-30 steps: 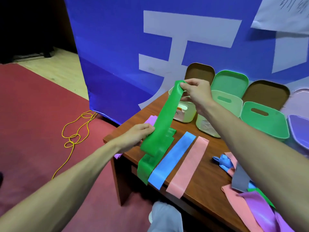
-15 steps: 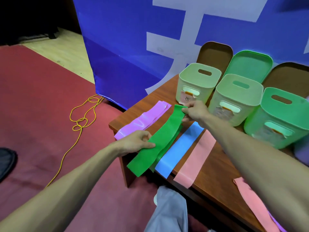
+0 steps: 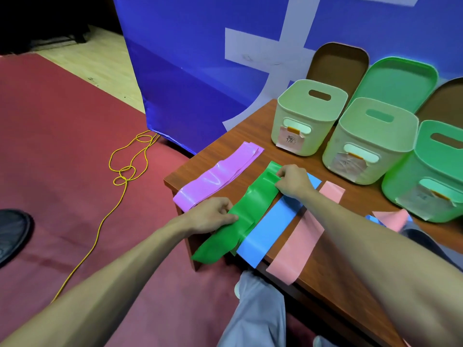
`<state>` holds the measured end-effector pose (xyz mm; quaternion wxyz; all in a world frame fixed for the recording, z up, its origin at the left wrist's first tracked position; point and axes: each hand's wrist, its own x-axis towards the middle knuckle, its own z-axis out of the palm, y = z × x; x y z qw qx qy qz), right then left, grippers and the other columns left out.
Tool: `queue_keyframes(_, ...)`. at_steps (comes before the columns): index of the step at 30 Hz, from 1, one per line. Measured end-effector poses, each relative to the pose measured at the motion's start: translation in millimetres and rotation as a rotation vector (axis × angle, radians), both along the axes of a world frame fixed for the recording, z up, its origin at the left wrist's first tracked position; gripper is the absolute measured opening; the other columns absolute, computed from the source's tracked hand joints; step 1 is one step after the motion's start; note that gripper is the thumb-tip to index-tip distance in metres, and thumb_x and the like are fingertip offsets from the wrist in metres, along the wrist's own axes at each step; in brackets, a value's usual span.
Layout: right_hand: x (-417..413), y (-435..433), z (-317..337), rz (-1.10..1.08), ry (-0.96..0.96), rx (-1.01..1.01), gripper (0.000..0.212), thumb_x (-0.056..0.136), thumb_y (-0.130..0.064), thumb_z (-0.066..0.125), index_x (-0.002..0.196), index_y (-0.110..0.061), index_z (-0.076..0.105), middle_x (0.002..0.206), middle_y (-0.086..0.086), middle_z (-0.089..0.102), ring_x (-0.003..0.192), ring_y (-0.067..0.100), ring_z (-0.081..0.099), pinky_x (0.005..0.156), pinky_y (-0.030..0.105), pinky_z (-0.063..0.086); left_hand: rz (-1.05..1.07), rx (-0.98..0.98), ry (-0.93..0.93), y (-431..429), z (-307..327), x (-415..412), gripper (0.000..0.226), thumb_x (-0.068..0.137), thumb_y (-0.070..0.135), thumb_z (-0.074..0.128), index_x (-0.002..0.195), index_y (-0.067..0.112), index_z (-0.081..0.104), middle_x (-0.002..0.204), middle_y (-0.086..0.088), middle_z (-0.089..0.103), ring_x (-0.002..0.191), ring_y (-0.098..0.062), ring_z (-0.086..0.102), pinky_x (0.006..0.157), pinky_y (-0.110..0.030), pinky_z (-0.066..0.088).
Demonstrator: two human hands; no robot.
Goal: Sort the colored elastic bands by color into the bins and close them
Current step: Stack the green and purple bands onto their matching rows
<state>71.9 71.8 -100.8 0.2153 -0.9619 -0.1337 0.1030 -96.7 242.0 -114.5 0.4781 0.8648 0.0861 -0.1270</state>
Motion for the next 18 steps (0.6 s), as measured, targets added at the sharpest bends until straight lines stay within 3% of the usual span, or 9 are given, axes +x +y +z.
queue_keyframes(5, 8.0, 1.4, 19.1, -0.003, 0.166, 0.223, 0.012, 0.082, 0.0, 0.056, 0.077, -0.007, 0.065, 0.085, 0.01, 0.067, 0.076, 0.018, 0.061, 0.071, 0.032, 0.052, -0.009, -0.06, 0.032, 2.8, 10.4, 0.8, 0.013, 0.09, 0.023, 0.062, 0.085, 0.013, 0.055, 0.059, 0.01, 0.054, 0.044, 0.003, 0.047, 0.044, -0.011, 0.035)
queue_keyframes(8, 11.4, 1.3, 38.6, -0.017, 0.374, 0.49, 0.015, 0.087, 0.004, 0.053, 0.078, -0.007, 0.06, 0.076, 0.01, 0.063, 0.064, 0.014, 0.062, 0.065, 0.029, 0.055, 0.018, -0.208, 0.071, 8.1, 16.5, 2.9, 0.01, 0.09, 0.02, 0.063, 0.085, 0.013, 0.058, 0.057, 0.011, 0.062, 0.053, -0.001, 0.058, 0.051, -0.015, 0.043)
queue_keyframes(10, 16.3, 2.9, 42.9, 0.0, 0.364, 0.552, 0.012, 0.088, 0.005, 0.053, 0.082, -0.003, 0.058, 0.073, 0.009, 0.058, 0.056, 0.009, 0.058, 0.058, 0.024, 0.052, 0.012, -0.208, 0.082, 10.5, 17.9, 6.4, 0.01, 0.089, 0.018, 0.063, 0.085, 0.012, 0.058, 0.055, 0.012, 0.062, 0.053, -0.001, 0.058, 0.051, -0.015, 0.043)
queue_keyframes(13, 27.1, 8.5, 34.7, -0.049, 0.271, 0.541, 0.01, 0.087, 0.006, 0.056, 0.085, -0.002, 0.062, 0.087, 0.014, 0.064, 0.067, 0.016, 0.061, 0.057, 0.023, 0.054, 0.026, -0.052, 0.05, 8.0, 14.6, 12.8, 0.017, 0.088, 0.021, 0.065, 0.089, 0.007, 0.056, 0.058, 0.009, 0.053, 0.049, -0.003, 0.047, 0.047, -0.014, 0.037)
queue_keyframes(18, 43.9, 11.0, 6.8, -0.174, 0.138, 0.373, 0.015, 0.084, 0.002, 0.062, 0.082, -0.012, 0.064, 0.095, 0.009, 0.067, 0.076, 0.019, 0.067, 0.076, 0.033, 0.059, 0.057, 0.105, -0.017, -0.7, 8.8, 24.9, 0.021, 0.086, 0.027, 0.067, 0.09, 0.008, 0.058, 0.063, 0.007, 0.051, 0.054, -0.004, 0.046, 0.046, -0.01, 0.035)
